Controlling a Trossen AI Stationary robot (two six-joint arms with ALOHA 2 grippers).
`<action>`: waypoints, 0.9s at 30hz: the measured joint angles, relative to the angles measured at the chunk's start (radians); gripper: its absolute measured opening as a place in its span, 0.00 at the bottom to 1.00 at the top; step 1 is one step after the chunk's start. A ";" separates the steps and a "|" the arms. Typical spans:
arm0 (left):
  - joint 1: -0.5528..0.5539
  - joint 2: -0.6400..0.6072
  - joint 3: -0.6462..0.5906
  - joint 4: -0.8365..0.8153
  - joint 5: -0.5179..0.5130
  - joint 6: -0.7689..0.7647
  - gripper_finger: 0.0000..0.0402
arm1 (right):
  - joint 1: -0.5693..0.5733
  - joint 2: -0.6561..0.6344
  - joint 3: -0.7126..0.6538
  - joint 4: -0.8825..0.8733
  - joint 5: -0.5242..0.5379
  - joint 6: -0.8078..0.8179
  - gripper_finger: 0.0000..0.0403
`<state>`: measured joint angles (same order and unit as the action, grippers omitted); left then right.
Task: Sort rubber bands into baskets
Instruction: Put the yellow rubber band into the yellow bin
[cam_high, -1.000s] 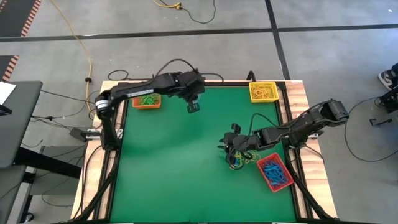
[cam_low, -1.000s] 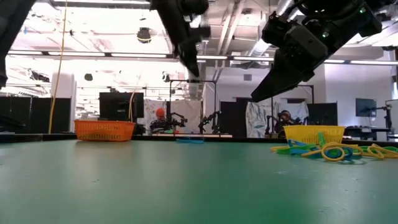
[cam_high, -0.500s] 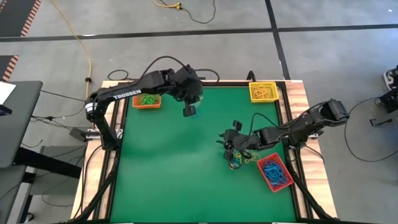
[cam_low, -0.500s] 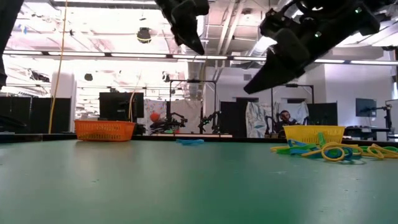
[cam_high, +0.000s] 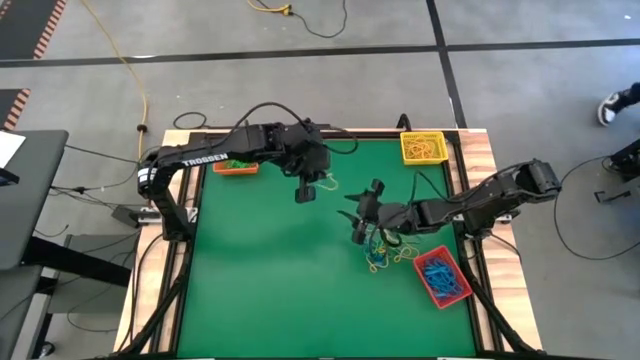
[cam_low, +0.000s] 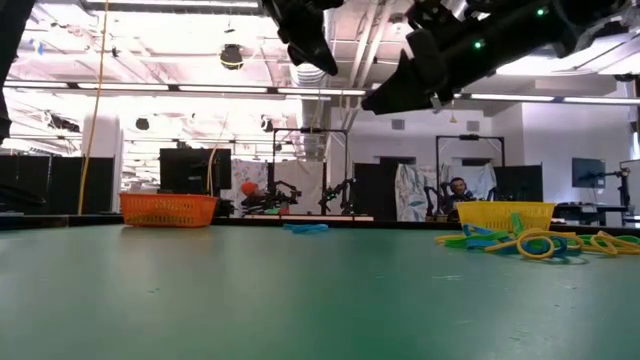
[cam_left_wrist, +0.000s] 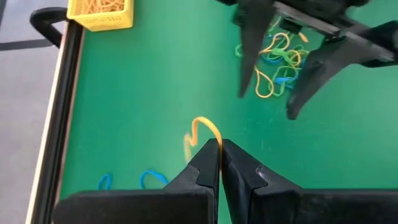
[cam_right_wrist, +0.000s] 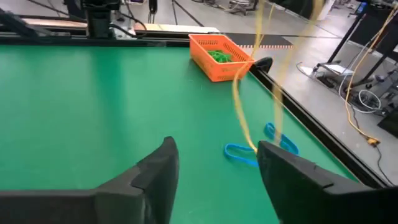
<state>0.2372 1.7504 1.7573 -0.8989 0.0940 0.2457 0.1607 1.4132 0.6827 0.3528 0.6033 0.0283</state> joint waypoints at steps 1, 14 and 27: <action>-0.004 0.000 0.000 0.000 0.000 0.000 0.00 | -0.004 0.000 0.000 0.003 0.000 0.000 0.62; -0.032 0.001 0.000 0.063 0.042 -0.013 0.00 | -0.074 0.130 0.000 0.221 -0.047 -0.033 0.67; -0.069 0.001 -0.001 0.066 0.042 -0.018 0.00 | -0.119 0.319 0.001 0.545 -0.041 -0.066 0.67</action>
<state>0.1685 1.7515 1.7565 -0.8330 0.1364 0.2279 0.0422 1.7324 0.6841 0.8979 0.5626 -0.0373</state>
